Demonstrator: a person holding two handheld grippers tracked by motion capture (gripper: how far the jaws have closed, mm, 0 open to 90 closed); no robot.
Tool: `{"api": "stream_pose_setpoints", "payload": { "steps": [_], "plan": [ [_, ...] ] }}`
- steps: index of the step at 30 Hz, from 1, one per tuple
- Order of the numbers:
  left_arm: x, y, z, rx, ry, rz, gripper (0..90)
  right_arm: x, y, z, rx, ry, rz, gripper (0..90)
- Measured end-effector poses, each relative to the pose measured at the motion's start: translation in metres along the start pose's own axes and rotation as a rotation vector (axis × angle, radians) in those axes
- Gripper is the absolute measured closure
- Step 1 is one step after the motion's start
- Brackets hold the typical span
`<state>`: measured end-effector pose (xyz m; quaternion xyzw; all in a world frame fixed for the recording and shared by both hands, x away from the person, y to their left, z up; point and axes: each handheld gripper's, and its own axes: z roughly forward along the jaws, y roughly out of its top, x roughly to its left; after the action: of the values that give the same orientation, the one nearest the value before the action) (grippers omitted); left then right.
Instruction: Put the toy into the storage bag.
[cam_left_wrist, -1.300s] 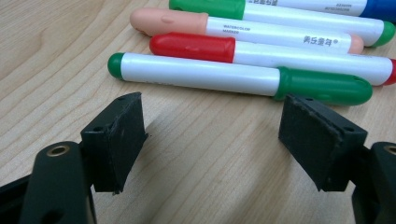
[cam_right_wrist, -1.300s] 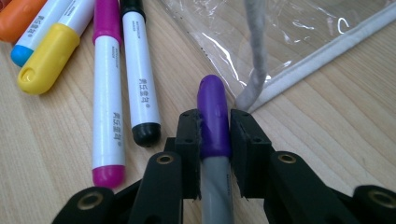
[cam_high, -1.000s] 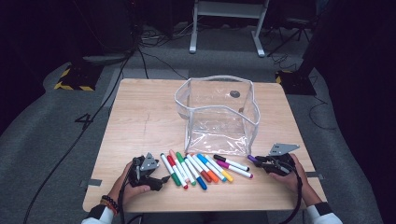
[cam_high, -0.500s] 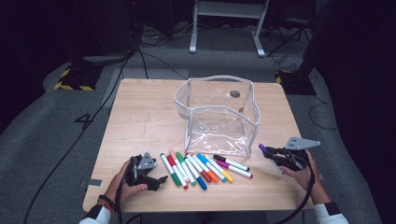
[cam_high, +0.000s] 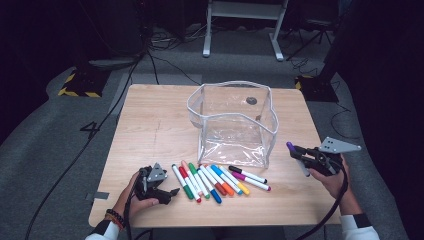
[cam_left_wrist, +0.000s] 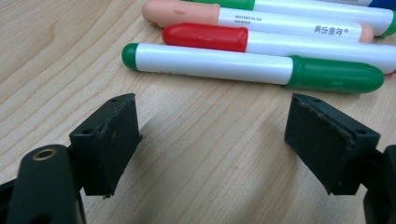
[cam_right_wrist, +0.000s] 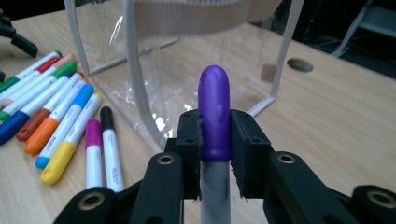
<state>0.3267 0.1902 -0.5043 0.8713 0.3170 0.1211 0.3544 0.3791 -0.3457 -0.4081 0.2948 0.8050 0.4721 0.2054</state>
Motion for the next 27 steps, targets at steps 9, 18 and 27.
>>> {"api": "stream_pose_setpoints", "payload": {
  "steps": [9, 18, 27],
  "plan": [
    [0.000, -0.001, -0.001, 0.001, 0.007, -0.005, 18.1, -0.006, 0.063, -0.012, -0.065, -0.014, -0.079, 74.6],
    [0.001, -0.001, -0.001, 0.000, -0.001, -0.005, 17.5, -0.007, 0.126, -0.008, -0.126, 0.009, -0.146, 74.5],
    [-0.001, -0.005, -0.004, -0.001, 0.009, -0.017, 17.6, 0.007, 0.170, 0.017, -0.128, 0.053, -0.209, 74.5]
  ]
}}
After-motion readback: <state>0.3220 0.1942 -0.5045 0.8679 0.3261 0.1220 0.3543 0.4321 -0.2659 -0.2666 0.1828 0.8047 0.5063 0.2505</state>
